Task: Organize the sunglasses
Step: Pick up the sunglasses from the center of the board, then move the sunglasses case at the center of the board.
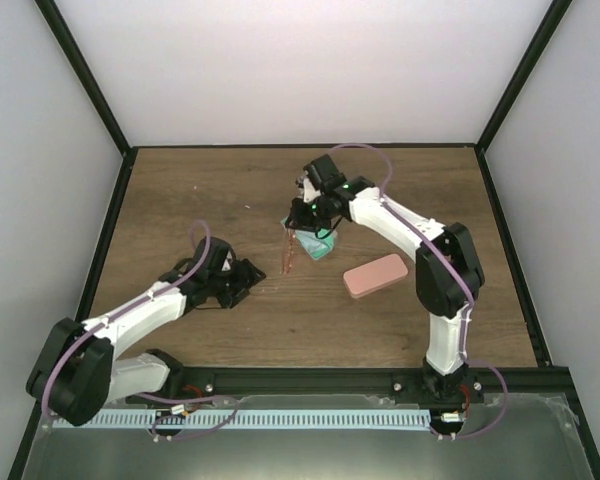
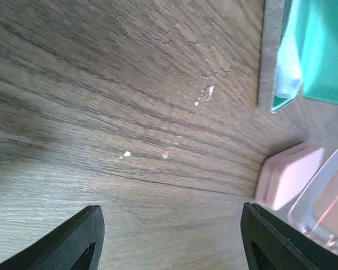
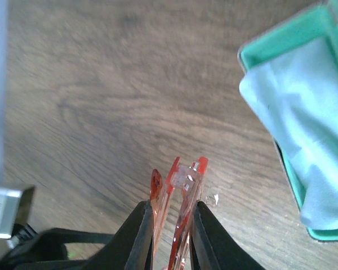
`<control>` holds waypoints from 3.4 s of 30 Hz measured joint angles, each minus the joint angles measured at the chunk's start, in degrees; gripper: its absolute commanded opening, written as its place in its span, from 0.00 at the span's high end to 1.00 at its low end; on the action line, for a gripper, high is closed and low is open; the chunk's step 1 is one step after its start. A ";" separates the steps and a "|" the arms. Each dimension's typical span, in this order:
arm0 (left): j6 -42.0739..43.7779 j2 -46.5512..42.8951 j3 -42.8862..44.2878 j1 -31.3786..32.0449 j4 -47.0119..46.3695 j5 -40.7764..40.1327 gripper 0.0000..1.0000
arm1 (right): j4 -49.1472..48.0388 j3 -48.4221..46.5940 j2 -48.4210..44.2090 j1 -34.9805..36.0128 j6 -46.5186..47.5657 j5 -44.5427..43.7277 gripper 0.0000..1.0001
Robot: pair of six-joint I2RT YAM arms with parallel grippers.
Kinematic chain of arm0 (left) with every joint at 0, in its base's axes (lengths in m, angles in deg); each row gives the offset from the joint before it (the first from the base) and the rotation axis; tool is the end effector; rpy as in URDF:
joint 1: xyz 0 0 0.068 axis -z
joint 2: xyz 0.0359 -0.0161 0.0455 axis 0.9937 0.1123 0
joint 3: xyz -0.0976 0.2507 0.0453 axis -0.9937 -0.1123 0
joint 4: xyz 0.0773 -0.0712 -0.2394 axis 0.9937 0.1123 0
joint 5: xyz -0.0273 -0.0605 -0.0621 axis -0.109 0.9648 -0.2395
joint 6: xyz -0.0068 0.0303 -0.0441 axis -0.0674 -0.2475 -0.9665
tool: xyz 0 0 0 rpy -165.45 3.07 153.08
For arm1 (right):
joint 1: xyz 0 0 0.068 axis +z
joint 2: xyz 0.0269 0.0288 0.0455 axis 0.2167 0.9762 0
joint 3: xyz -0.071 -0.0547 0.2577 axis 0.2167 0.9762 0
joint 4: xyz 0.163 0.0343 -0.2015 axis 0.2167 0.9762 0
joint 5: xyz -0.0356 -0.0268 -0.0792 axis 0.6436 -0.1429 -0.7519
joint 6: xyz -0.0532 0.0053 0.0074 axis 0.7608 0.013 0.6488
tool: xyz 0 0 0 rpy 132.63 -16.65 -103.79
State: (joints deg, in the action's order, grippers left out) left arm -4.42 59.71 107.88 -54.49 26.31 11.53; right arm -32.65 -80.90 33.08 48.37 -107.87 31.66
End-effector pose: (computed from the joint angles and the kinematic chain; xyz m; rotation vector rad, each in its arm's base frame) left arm 0.1893 -0.1171 0.1728 -0.6394 2.6885 -0.9212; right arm 0.3327 0.2566 0.2467 -0.2612 2.7453 0.8662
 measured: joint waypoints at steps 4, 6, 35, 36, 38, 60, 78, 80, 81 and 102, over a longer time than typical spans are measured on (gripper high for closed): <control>-7.56 -4.42 -5.35 -1.11 -8.11 2.69 0.29 | -4.11 1.44 -3.28 -2.84 -1.38 1.95 0.86; -11.69 -6.93 -8.70 -1.40 -12.79 3.28 0.27 | -6.40 2.93 -4.96 -4.33 -2.38 3.23 0.88; -30.32 -2.91 -13.38 0.92 -57.16 -1.36 0.24 | -19.76 6.91 -9.62 -7.67 -11.85 14.47 0.88; -30.45 -2.75 -13.29 0.94 -57.70 -1.49 0.24 | -19.91 6.95 -9.70 -7.67 -12.04 14.60 0.88; -30.62 -2.45 -13.16 0.94 -58.55 -1.60 0.28 | -20.31 6.99 -9.77 -7.67 -12.44 14.93 0.87; -39.06 0.59 -10.86 3.56 -67.65 -3.89 0.45 | -30.16 8.50 -10.73 -7.67 -17.84 19.10 0.87; -39.10 -1.29 -10.80 3.63 -67.30 -6.47 0.68 | -34.71 11.32 -10.84 -7.67 -21.22 22.05 0.87; -39.21 -1.29 -10.78 3.63 -67.25 -6.49 0.69 | -35.08 11.41 -10.84 -7.67 -21.35 22.10 0.87; -39.19 -1.29 -10.75 3.63 -67.25 -6.49 0.71 | -35.19 11.47 -10.84 -7.67 -21.44 22.10 0.87; -39.43 -3.23 -10.10 3.67 -63.95 -7.56 0.55 | -36.24 11.87 -10.84 -7.96 -22.93 22.82 0.86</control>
State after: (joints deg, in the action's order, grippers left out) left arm -43.85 56.47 97.78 -50.82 -37.65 3.97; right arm -68.89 -69.03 22.24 40.42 -130.80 54.48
